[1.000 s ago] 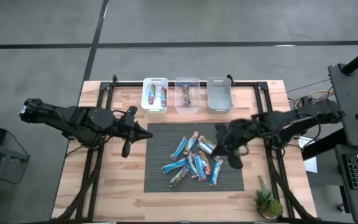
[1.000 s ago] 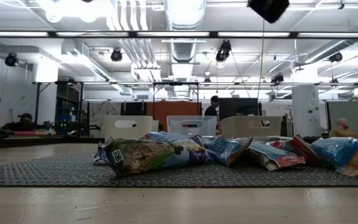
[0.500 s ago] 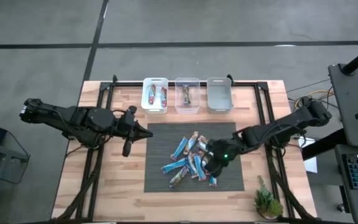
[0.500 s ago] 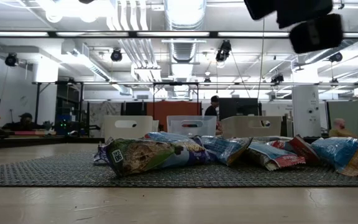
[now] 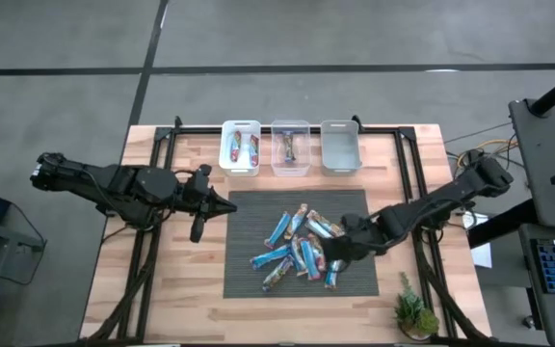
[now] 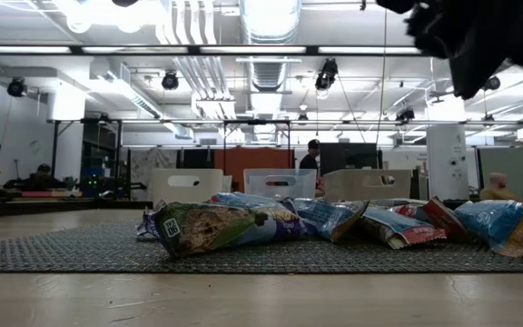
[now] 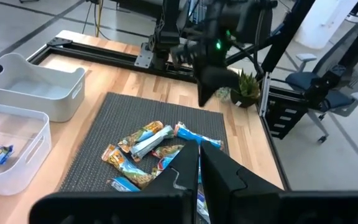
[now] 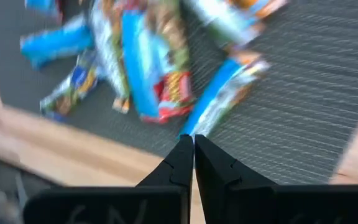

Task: Pick and place Granola Bars by type
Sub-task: Put the yellow granola bar into the gray bin

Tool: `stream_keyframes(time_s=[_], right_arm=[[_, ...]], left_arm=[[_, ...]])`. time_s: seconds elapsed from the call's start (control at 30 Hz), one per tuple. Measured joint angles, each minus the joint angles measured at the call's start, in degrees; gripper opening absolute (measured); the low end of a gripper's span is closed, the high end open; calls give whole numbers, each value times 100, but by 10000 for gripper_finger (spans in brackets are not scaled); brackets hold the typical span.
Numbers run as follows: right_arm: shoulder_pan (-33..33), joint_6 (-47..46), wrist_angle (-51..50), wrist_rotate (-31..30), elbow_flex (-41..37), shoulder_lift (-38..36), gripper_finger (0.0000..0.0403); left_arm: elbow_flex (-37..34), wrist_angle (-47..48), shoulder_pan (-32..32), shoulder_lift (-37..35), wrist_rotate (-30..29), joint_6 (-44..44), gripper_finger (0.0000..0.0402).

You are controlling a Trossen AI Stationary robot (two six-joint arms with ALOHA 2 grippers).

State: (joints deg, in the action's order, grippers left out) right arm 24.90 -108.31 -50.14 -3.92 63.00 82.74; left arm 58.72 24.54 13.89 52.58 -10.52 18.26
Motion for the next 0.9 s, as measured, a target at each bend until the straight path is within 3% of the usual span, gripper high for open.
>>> stream_keyframes(time_s=[0.13,0.67,0.9], right_arm=[[73,-520,-240,-409,-18,-252,8],[72,-589,106,-167,-44,292,10],[72,-790,106,-164,-44,424,58]], left_arm=[[0,1,0,0,4,-32,0],[0,-19,0,0,11,29,0],[0,-36,0,0,11,88,0]])
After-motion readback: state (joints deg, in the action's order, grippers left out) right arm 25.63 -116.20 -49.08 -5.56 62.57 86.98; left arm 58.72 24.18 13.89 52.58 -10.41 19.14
